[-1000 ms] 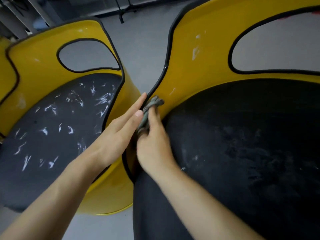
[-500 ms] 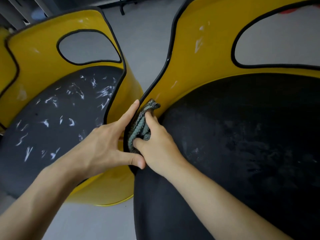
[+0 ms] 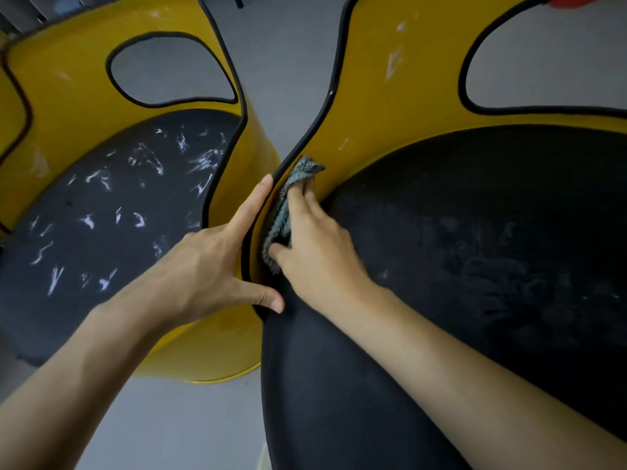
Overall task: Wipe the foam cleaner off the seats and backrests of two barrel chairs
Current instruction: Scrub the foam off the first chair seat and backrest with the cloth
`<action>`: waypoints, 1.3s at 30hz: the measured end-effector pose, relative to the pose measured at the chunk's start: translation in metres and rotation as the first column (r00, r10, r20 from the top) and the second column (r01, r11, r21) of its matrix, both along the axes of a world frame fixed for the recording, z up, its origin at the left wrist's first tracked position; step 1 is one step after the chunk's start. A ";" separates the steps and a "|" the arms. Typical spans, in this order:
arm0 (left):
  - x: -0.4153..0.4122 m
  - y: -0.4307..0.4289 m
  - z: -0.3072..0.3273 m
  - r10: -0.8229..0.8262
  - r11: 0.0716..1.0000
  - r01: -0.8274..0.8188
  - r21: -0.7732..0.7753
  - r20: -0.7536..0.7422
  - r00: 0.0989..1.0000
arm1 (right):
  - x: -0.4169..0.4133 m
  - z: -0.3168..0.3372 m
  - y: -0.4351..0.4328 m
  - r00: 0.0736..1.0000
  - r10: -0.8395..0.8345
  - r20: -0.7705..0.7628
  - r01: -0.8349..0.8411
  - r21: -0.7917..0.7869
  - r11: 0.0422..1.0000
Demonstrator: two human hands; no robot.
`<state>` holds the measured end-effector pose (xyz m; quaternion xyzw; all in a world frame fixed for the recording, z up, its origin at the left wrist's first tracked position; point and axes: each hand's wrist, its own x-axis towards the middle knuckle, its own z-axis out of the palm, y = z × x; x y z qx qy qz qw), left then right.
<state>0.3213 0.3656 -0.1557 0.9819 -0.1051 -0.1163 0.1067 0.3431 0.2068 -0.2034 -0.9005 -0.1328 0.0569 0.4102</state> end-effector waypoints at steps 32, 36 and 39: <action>0.022 -0.009 0.005 -0.011 1.000 0.011 -0.001 0.034 0.999 | 0.052 -0.004 -0.017 0.966 -0.239 0.104 0.242 -0.024 0.970; 0.032 -0.014 0.006 -0.035 0.999 0.035 0.002 0.042 0.999 | 0.051 -0.006 -0.016 0.967 -0.232 0.102 0.238 -0.053 0.970; 0.033 -0.014 0.006 -0.043 0.999 0.043 0.005 0.046 0.998 | 0.029 -0.009 -0.007 0.986 -0.098 0.133 0.117 -0.146 0.982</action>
